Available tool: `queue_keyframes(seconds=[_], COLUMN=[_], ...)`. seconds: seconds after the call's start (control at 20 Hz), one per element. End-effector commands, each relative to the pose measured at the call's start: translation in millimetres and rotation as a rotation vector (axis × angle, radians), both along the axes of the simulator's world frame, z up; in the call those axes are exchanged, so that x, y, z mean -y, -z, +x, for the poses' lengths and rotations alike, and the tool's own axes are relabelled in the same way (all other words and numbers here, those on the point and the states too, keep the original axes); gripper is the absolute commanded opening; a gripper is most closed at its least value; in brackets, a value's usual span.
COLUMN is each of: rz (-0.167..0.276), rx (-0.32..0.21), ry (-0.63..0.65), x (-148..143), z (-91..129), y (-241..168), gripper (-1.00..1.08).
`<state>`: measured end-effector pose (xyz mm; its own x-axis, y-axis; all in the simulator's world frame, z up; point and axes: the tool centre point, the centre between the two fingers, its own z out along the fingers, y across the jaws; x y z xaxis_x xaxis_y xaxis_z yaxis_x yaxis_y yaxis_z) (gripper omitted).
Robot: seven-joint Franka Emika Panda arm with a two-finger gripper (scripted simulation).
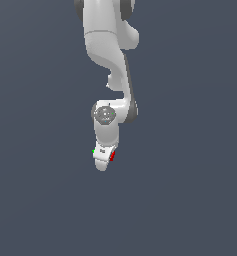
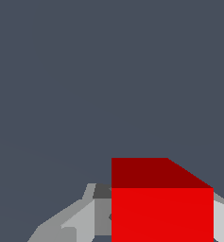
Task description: Stack the red cube on top of the green cube.
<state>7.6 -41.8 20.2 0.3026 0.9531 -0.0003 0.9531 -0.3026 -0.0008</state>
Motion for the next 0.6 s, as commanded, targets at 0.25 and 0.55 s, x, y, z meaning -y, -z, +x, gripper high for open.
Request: queue_keyframes(seconds=[0.25,0.55], rz=[0.000,0.000], rx=[0.001,0.001], ry=[0.000,0.000], x=[0.0,0.2], z=[0.4,0.3], y=[0.4,-2.4], gripper=[-1.00,-1.00])
